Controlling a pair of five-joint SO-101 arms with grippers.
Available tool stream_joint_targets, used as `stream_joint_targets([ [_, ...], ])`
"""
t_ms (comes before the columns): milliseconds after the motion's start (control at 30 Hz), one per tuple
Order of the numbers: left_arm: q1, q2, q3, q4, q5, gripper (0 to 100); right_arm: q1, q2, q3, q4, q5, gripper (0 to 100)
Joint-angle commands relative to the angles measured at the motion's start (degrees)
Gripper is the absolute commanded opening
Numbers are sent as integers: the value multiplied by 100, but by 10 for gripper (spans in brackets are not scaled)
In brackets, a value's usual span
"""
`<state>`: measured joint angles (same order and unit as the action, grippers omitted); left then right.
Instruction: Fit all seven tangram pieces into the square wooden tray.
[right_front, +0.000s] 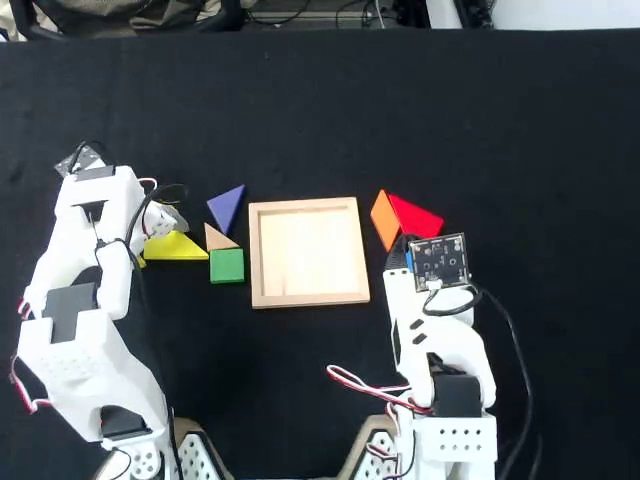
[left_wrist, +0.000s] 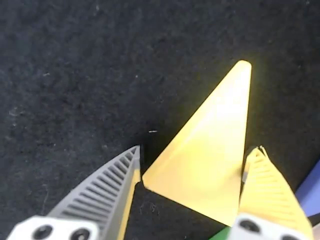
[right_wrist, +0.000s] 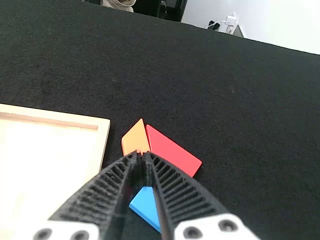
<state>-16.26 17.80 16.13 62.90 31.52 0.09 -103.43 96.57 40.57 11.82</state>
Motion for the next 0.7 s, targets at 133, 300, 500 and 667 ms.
stream_joint_targets([
  [133, 22, -141, -321, 88, 62, 322, -97, -435, -4, 18, -18, 12],
  [300, 75, -325, -330, 62, 79, 321, -97, -435, -4, 18, -18, 12],
  [500, 110, -316, -312, -149, 343, 320, -97, -435, -4, 9, -18, 12],
  [667, 382, -360, -321, -123, 325, 219, -97, -435, -4, 9, -18, 12],
])
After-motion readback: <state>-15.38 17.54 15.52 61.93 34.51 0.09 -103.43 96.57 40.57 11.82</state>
